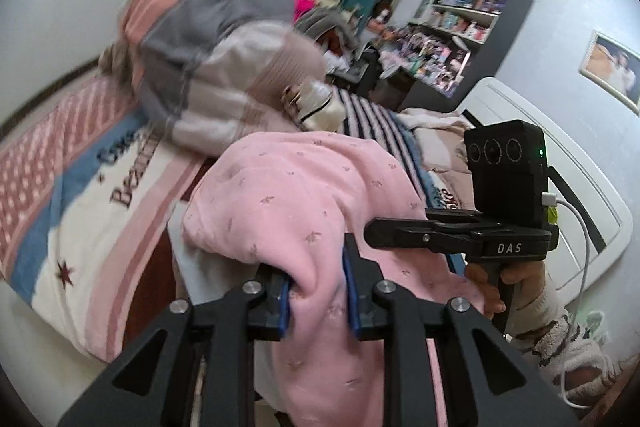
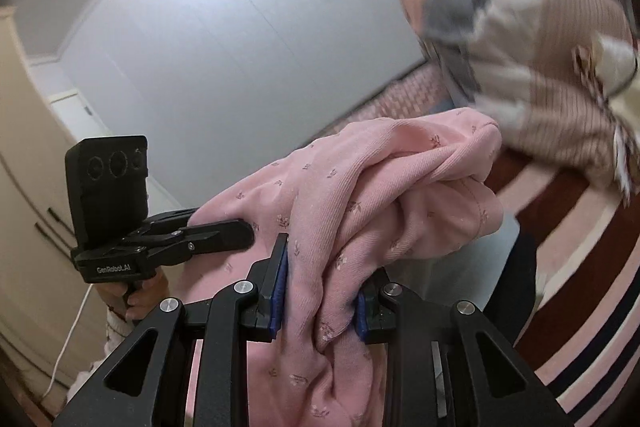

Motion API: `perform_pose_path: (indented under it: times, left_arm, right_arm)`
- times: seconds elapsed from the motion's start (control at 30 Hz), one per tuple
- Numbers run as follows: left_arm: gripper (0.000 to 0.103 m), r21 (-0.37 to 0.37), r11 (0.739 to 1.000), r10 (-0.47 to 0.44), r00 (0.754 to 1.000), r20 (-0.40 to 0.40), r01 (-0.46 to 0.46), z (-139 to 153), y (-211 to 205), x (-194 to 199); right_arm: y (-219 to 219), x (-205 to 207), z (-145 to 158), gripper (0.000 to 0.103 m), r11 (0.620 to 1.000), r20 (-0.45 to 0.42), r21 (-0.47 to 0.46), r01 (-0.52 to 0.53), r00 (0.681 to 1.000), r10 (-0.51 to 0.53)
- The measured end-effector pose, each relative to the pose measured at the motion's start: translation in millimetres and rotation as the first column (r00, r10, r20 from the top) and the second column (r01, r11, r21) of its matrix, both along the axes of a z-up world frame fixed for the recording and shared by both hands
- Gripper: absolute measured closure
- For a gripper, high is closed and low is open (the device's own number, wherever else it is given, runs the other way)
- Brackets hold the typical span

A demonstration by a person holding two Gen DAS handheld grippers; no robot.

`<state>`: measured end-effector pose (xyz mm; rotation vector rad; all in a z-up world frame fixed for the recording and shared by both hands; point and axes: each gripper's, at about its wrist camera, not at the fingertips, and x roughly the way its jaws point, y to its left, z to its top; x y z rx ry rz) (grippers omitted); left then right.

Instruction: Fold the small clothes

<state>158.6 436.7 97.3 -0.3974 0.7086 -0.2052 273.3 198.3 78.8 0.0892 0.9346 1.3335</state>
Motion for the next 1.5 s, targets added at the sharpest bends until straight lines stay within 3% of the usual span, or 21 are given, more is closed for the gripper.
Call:
perform_pose_path:
  times: [0.1,0.17,0.2,0.23,0.27,0.37,0.43,0.6,0.7,0.77,0.83,0.9,1.03,1.1,1.17,1.23,1.33,1.4,1.5]
  left_arm:
    - [0.074,-0.019,1.0,0.006,0.999,-0.033,-0.006,-18.7,8.0,16.5]
    - [0.067,-0.029,1.0,0.003,0.999,-0.04,-0.004,-25.0,11.3,21.7]
    - [0.058,-0.039,0.999,0.0,0.999,-0.037,-0.002,-28.3,14.6,23.9]
    - [0.048,-0.056,0.998,0.0,1.0,-0.031,-0.002,-31.1,18.6,26.2]
    - [0.045,-0.075,0.997,-0.005,1.0,-0.023,0.003,-32.4,22.3,25.5]
    - [0.04,-0.142,0.989,-0.03,1.0,0.009,0.031,-33.3,33.0,29.4]
    - [0.033,-0.147,0.989,-0.028,0.999,0.029,0.032,-31.0,37.3,31.6]
    - [0.033,-0.183,0.983,-0.021,0.999,0.026,0.025,-37.8,44.2,46.7]
    - [0.033,-0.177,0.984,-0.015,1.0,0.024,0.019,-42.8,43.0,54.1]
    - [0.033,-0.167,0.986,-0.007,1.0,0.029,0.012,-44.6,40.6,57.5]
    - [0.033,-0.121,0.993,-0.001,0.998,0.06,0.008,-41.2,35.9,57.4]
    - [0.033,-0.04,0.999,0.0,0.989,0.149,0.006,-31.2,26.1,49.9]
    - [0.033,0.082,0.996,-0.05,0.957,0.285,0.027,-13.8,8.2,34.6]
    - [0.033,0.082,0.996,-0.053,0.957,0.284,0.031,-12.8,8.6,34.4]
    - [0.033,0.082,0.997,-0.023,0.977,0.213,0.006,-19.9,13.0,41.1]
    - [0.033,0.07,0.998,0.001,0.993,0.115,-0.009,-35.2,19.8,50.5]
    - [0.033,0.031,0.999,0.02,0.999,0.027,-0.021,-54.0,28.4,55.5]
    - [0.033,0.014,1.0,0.027,0.999,0.019,-0.027,-54.8,32.6,51.3]
    - [0.033,0.061,0.997,0.048,0.997,0.067,-0.052,-39.2,31.5,32.8]
  right_arm:
    - [9.0,14.0,-21.1,0.079,0.999,-0.046,-0.047,0.003,0.999,-0.006]
    - [12.6,22.7,-31.0,0.069,0.998,-0.086,-0.061,0.003,0.996,-0.009]
    - [14.6,22.2,-35.0,0.067,0.998,-0.104,-0.067,-0.002,0.995,-0.004]
    - [15.1,24.9,-38.3,0.059,0.998,-0.12,-0.069,-0.009,0.993,0.0]
    - [15.0,28.0,-41.3,0.05,0.997,-0.135,-0.07,-0.012,0.991,0.003]
    - [11.3,36.5,-41.1,0.048,0.999,-0.184,-0.045,-0.02,0.983,0.011]
    - [12.2,46.9,-36.3,0.046,1.0,-0.217,-0.017,-0.014,0.976,0.01]
    - [19.0,59.8,-33.2,0.046,1.0,-0.243,-0.023,-0.009,0.97,0.003]
    - [25.5,61.7,-30.9,0.047,1.0,-0.2,-0.03,-0.004,0.98,-0.003]
    - [29.0,57.9,-27.1,0.053,1.0,-0.146,-0.027,-0.009,0.989,0.005]
    - [32.3,47.4,-17.1,0.057,1.0,-0.029,-0.017,-0.018,0.999,0.018]
    - [34.5,36.2,-7.0,0.058,0.999,0.099,0.002,-0.033,0.995,0.032]
    - [33.6,12.9,9.4,0.058,0.997,0.302,0.04,-0.068,0.952,0.053]
    - [33.4,11.6,9.2,0.058,0.996,0.308,0.053,-0.075,0.95,0.055]
    - [34.3,15.2,4.2,0.058,0.999,0.283,0.013,-0.048,0.958,0.042]
    - [36.8,24.2,-9.1,0.057,0.998,0.22,-0.065,0.002,0.975,0.012]
    - [35.4,35.0,-32.4,0.057,0.987,0.098,-0.159,0.021,0.995,-0.005]
    - [32.9,34.6,-37.5,0.057,0.984,0.049,-0.178,0.009,0.999,0.0]
    - [25.8,25.8,-19.1,0.057,0.984,0.118,-0.178,0.026,0.993,-0.005]
